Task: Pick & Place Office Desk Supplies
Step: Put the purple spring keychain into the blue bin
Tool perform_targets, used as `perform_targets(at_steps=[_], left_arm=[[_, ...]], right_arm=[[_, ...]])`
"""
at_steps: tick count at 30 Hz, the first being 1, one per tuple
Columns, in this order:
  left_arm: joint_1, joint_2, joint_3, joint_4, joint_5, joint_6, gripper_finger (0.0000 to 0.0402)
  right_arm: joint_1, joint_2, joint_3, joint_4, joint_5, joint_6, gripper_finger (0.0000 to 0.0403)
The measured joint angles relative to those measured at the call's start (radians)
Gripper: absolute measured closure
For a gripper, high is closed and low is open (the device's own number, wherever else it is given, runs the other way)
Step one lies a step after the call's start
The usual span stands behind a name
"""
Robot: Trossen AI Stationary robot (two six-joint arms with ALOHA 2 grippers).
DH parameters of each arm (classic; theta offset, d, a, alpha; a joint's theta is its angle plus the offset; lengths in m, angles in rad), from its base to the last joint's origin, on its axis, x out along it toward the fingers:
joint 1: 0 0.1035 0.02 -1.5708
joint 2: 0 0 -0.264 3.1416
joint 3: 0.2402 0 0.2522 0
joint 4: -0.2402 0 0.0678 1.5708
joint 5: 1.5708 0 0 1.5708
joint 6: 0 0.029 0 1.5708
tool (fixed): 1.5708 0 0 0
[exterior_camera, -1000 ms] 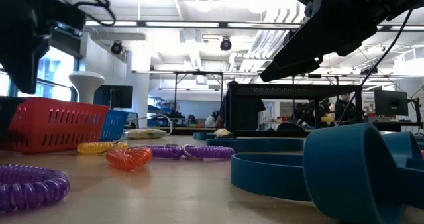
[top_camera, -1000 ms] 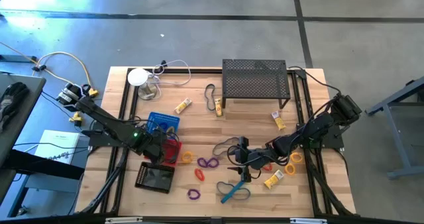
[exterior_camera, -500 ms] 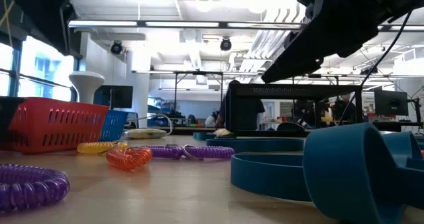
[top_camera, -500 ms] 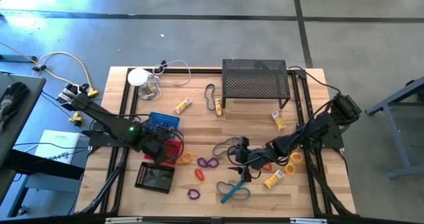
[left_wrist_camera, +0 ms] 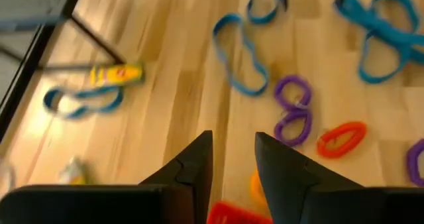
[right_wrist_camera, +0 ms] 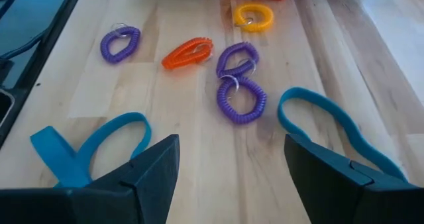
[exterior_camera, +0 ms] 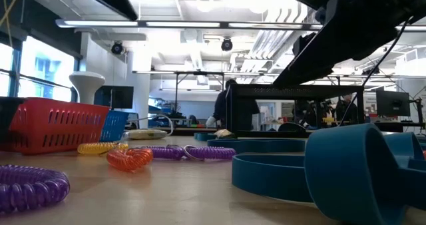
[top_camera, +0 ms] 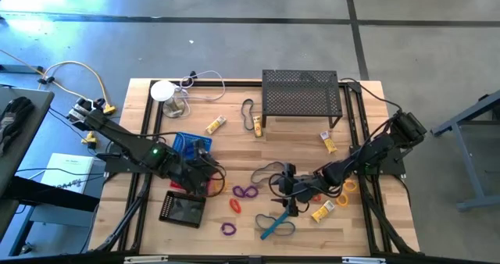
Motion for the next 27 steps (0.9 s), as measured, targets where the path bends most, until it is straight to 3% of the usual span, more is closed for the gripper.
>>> perform_targets(at_steps=[6,17,27], left_arm=[[0.0,0.073,-0.098,0.193,0.121,0.125,0.0295],[0.027,0.358,-0.105,0.319,0.176,0.213,0.0295],[0.04,0.367,-0.098,0.386,0.224,0.296,0.0295]], right_arm=[[0.025,0.0,0.0,-0.004,0.03,0.028,0.0143],[0.027,0.0,0.0,-0.037,0.034,0.11,0.0143],[0.045,0.0,0.0,-0.042,0.078,0.108,0.0143]])
